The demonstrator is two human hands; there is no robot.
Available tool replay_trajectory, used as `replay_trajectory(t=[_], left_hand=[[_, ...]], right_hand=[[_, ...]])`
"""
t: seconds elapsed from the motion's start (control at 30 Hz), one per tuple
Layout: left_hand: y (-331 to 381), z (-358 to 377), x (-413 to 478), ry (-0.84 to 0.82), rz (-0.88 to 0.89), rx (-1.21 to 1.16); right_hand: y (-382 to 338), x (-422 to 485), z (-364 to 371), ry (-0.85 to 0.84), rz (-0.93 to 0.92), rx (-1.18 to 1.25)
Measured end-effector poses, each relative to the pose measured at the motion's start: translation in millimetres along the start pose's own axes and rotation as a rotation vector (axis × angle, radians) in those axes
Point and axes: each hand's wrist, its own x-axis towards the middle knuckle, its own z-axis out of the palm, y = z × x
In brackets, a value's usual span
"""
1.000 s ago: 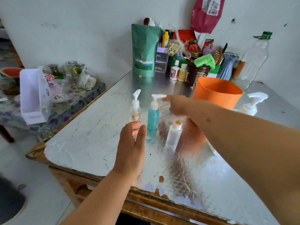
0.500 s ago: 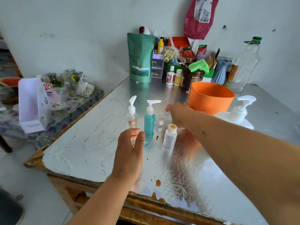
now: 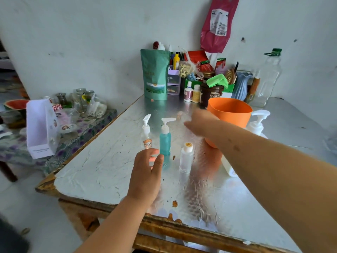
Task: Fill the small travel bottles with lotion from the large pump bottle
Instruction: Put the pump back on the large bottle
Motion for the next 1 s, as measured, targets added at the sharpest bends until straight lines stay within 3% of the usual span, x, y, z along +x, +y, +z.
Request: replay_trajectory(t=[0.1, 0.3, 0.4, 0.53, 0.63, 0.9, 1.0], left_hand=[[1.6, 0.0, -1.0, 0.000, 0.028, 0.025], [14.2, -4.5, -12.0, 0.028, 0.164, -0.006], [36.2, -10.4, -20.6, 0.006, 0.331, -0.027], [68.7, 5.5, -37.1, -0.196, 0.523, 0.123], [82.7, 32.8, -48.9, -0.316, 0.489, 0.217], [89.2, 90.6, -52.3, -0.503, 0.287, 0.106], [83.1, 97.2, -50.8, -0.545, 0.265, 0.033]], right_hand=[[-8.4, -15.3, -28.6, 0.140, -0.051, 0.127], [4.2, -98.0, -56.0, 0.252, -0.191, 0.324], [31.4, -134.9, -52.4, 0.163, -0.123, 0.318], [62.7, -159.2, -36.1, 0.021, 0.038, 0.321], [73.3, -164.8, -20.0, 0.022, 0.084, 0.357], [112.0, -173.6, 17.9, 0.269, 0.217, 0.586], [119.9, -173.0, 25.3, 0.264, 0.154, 0.632]])
